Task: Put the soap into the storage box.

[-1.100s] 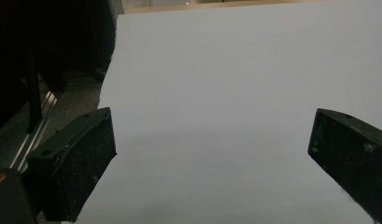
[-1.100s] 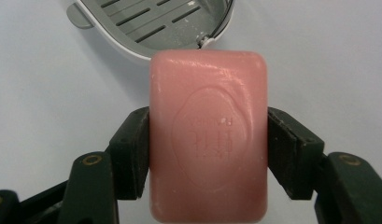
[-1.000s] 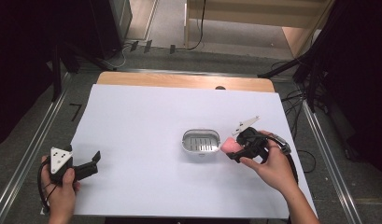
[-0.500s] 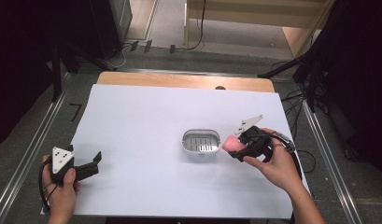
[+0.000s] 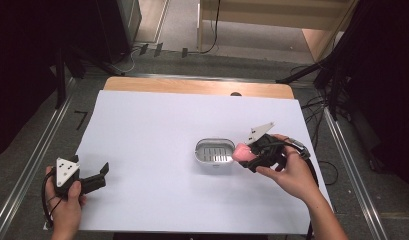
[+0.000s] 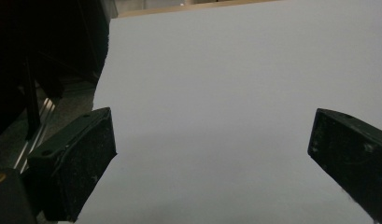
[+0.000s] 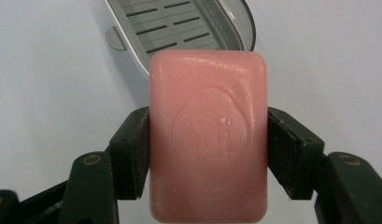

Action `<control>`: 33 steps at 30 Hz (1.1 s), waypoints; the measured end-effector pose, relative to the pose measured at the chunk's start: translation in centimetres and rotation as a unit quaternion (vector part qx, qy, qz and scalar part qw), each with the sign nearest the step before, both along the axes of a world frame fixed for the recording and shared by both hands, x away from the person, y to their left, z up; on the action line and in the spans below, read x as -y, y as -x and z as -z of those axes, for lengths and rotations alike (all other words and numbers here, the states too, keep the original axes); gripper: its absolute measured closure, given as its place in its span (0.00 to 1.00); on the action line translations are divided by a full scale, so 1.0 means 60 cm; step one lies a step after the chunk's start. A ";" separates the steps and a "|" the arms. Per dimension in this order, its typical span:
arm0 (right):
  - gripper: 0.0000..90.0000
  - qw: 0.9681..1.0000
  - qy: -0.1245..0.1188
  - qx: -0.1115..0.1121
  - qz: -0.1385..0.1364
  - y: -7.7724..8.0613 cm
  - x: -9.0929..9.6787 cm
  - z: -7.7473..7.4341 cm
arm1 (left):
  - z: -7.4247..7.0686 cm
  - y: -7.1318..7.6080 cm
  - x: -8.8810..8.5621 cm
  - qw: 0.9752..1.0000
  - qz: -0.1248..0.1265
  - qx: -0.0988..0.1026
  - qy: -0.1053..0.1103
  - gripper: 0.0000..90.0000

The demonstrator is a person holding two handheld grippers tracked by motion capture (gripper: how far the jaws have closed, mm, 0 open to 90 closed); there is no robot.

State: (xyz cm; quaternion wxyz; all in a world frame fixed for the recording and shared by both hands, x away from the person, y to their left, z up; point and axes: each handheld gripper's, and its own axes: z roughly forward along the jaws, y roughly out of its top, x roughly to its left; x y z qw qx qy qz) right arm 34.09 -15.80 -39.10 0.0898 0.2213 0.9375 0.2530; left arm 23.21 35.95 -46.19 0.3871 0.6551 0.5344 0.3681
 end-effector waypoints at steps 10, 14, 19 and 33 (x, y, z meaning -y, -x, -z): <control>0.43 1.000 0.003 0.009 -0.022 -0.012 -0.021 -0.002 | 0.000 0.000 0.001 1.000 0.001 0.000 -0.003 0.01; 0.43 1.000 0.005 0.012 -0.028 -0.016 -0.032 -0.005 | 0.000 0.000 0.001 1.000 0.001 0.000 -0.003 0.01; 0.43 0.999 0.006 0.015 -0.039 -0.020 -0.042 -0.007 | 0.000 0.000 0.001 1.000 0.002 0.000 -0.005 0.01; 0.43 0.997 0.009 0.031 -0.076 -0.035 -0.074 -0.004 | 0.000 0.000 0.002 1.000 0.002 0.001 -0.005 0.01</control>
